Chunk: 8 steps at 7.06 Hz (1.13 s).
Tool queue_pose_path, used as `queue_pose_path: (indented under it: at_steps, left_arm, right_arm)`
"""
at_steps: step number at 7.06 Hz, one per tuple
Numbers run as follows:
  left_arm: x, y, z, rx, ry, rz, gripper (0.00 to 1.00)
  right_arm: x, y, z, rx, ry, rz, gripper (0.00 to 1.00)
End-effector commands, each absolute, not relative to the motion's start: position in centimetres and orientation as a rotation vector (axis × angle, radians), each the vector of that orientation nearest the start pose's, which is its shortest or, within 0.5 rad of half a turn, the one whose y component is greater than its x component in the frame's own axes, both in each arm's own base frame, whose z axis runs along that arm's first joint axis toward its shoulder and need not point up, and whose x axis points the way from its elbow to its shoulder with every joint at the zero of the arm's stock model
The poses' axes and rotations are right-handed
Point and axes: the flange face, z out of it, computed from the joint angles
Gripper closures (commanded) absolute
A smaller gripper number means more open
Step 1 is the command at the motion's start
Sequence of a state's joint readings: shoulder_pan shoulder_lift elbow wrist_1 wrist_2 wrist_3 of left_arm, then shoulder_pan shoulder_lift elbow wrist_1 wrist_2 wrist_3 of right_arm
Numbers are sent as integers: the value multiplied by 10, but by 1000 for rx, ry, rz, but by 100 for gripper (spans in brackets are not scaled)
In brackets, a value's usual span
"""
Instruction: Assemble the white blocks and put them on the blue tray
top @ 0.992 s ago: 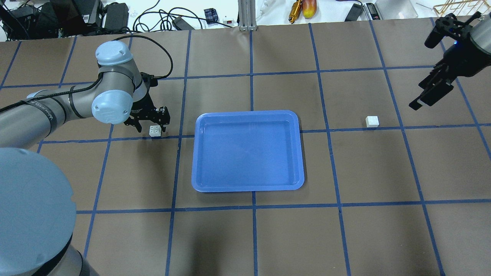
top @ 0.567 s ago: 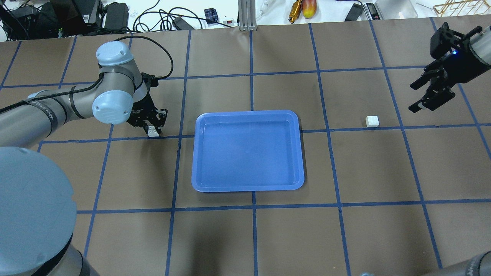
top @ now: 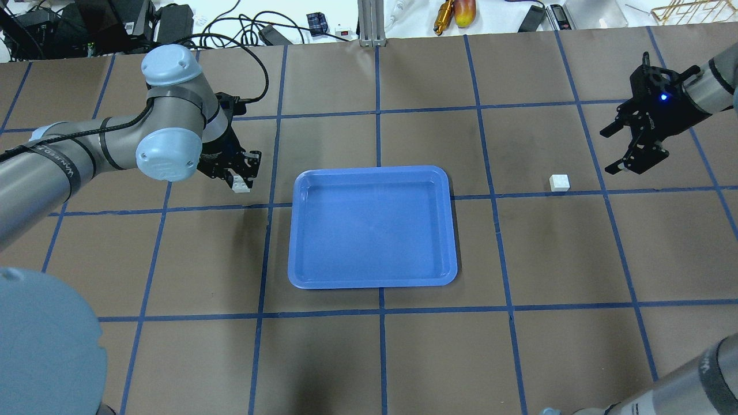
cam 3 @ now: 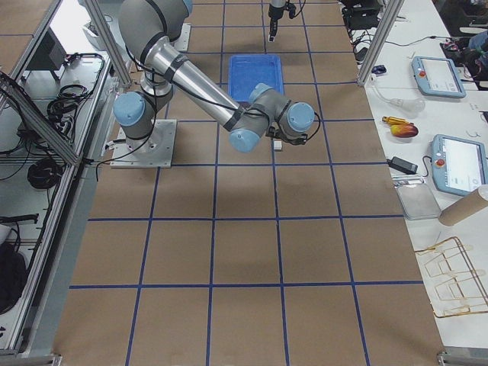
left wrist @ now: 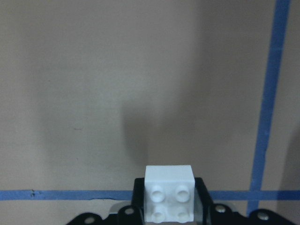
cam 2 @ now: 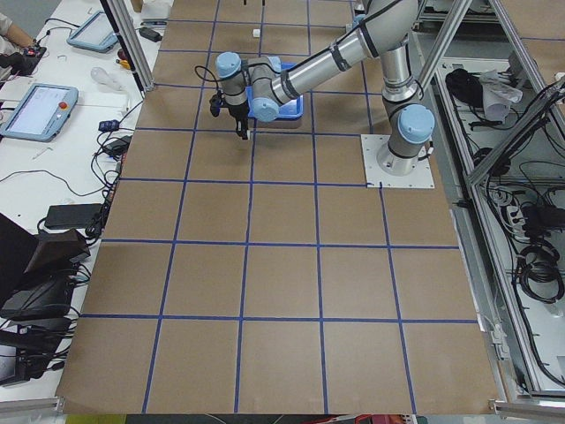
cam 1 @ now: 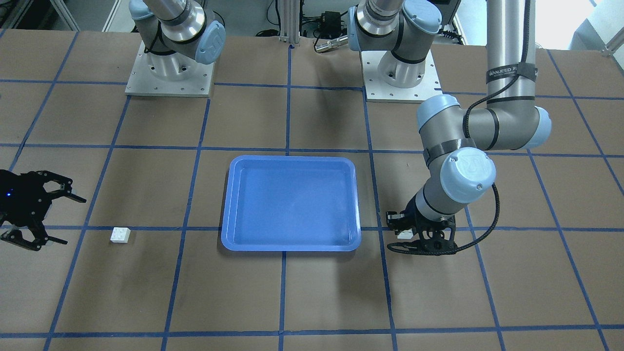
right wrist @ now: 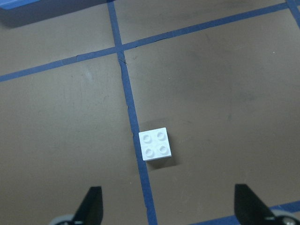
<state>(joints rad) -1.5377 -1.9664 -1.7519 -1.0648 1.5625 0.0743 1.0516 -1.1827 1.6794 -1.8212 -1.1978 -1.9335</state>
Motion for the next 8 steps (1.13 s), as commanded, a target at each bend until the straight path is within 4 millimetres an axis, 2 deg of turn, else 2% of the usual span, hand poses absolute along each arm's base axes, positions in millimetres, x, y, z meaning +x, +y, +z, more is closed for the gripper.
queue_pose_path:
  at_steps: [1, 2, 4, 6, 7, 8]
  left_arm:
    - [-220, -556, 258, 18, 3179, 115, 84]
    - [-258, -543, 250, -39, 3171, 126, 84]
    - [-316, -512, 243, -3, 3157, 142, 84]
    - [-335, -514, 216, -84, 3166, 103, 84]
    - [-350, -508, 206, -87, 3164, 97, 84]
    - [-355, -508, 200, -96, 3164, 95, 84]
  right_arm:
    - [-131, -580, 224, -1837, 1993, -429, 0]
    - [-126, -572, 205, -1858, 1923, -445, 0]
    - [-124, -569, 188, -1820, 1918, -430, 0]
    - [-128, -576, 164, -1768, 1919, -410, 0]
    - [-129, -577, 156, -1689, 1968, -371, 0]
    - [-128, -578, 155, -1700, 1967, -375, 0]
